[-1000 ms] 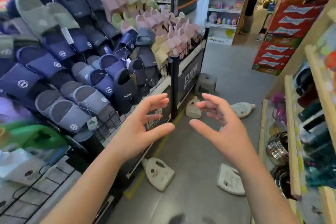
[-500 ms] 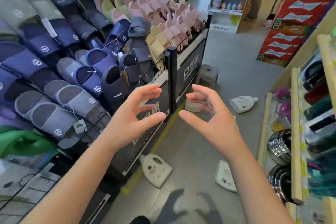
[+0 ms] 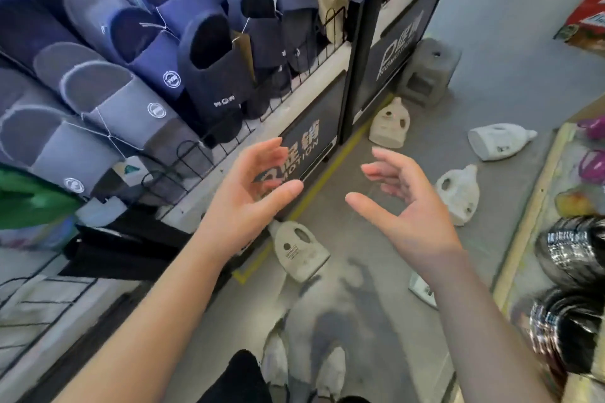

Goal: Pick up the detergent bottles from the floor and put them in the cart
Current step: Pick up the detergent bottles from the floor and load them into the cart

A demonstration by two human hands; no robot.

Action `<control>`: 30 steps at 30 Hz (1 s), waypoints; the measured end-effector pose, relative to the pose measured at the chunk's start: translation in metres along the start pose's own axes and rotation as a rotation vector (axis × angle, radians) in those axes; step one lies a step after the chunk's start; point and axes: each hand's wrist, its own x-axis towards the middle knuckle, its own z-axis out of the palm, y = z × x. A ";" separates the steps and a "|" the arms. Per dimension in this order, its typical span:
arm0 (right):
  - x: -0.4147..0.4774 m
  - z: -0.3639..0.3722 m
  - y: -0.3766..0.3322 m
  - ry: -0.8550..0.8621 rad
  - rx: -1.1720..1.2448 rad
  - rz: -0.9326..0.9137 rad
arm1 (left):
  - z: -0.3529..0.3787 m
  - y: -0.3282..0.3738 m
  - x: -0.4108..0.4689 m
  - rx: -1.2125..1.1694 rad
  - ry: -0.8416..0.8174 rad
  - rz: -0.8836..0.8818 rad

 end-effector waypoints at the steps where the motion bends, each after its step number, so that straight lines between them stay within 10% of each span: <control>1: 0.005 0.010 0.021 -0.015 -0.023 0.009 | 0.003 -0.023 0.003 0.000 0.019 -0.023; 17: 0.076 0.185 0.457 -0.180 -0.189 0.129 | 0.102 -0.517 0.045 0.018 0.269 -0.434; 30: 0.112 0.266 0.628 -0.186 -0.197 0.388 | 0.152 -0.708 0.052 0.212 0.408 -0.620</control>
